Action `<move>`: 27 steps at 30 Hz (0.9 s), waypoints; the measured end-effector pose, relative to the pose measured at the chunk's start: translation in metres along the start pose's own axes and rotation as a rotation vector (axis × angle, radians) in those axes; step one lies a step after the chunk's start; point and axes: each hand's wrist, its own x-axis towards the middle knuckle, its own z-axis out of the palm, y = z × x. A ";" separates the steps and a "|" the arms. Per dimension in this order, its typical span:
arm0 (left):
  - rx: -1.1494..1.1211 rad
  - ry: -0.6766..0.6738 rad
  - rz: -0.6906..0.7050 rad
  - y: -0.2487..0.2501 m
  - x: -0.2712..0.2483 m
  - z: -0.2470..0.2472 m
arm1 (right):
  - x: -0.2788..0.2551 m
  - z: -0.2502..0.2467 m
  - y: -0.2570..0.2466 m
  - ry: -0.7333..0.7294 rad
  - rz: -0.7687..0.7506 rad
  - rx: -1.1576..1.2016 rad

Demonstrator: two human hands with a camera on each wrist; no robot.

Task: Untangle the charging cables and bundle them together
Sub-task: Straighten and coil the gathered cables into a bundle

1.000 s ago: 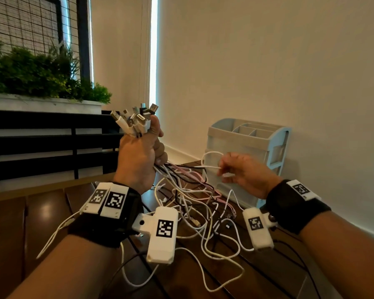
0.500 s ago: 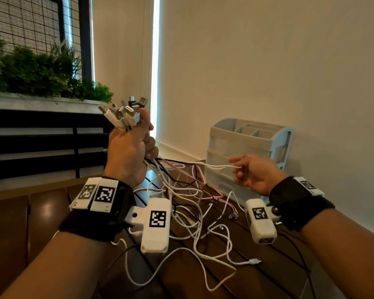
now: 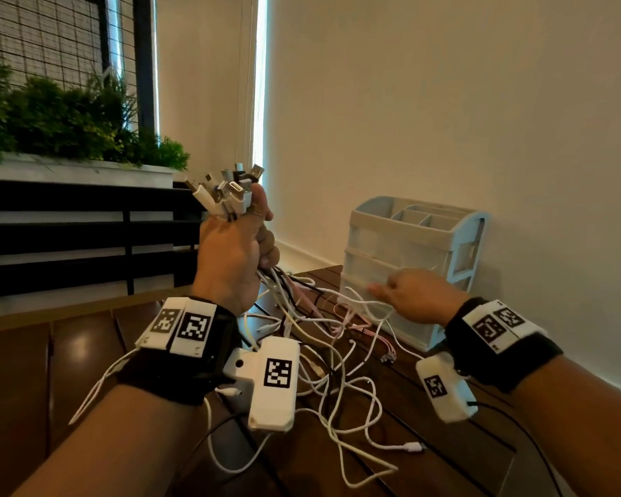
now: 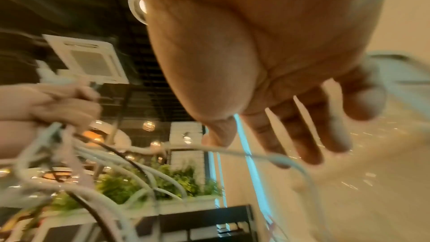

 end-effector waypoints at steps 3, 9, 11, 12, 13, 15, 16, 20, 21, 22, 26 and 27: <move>0.017 -0.053 -0.013 -0.005 -0.006 0.011 | -0.015 -0.025 -0.034 0.150 -0.270 0.226; 0.021 -0.138 -0.015 0.001 -0.015 0.021 | -0.034 -0.021 -0.099 -0.107 -0.652 0.947; -0.056 -0.172 -0.043 0.006 -0.013 0.020 | -0.028 -0.011 -0.103 -0.001 -0.616 0.847; -0.050 -0.177 -0.046 0.009 -0.010 0.018 | -0.024 -0.004 -0.101 0.001 -0.600 0.764; -0.032 -0.177 -0.042 0.012 -0.008 0.014 | -0.019 0.002 -0.097 -0.017 -0.584 0.703; -0.002 -0.168 -0.037 0.016 -0.002 0.006 | -0.012 0.011 -0.084 -0.024 -0.555 0.634; 0.001 -0.160 -0.039 0.017 0.000 0.003 | -0.008 0.014 -0.077 -0.006 -0.536 0.598; 0.028 -0.170 -0.030 0.020 0.003 -0.006 | 0.007 0.019 -0.050 0.137 -0.512 0.331; 0.028 -0.165 -0.033 0.021 0.004 -0.007 | 0.008 0.019 -0.048 0.151 -0.528 0.274; 0.025 -0.153 -0.039 0.021 0.005 -0.008 | 0.010 0.019 -0.044 0.165 -0.533 0.232; 0.007 -0.115 -0.047 0.027 0.008 -0.013 | 0.011 0.018 -0.018 0.133 -0.448 0.330; 0.009 -0.113 -0.044 0.029 0.009 -0.015 | 0.011 0.016 -0.012 0.121 -0.438 0.314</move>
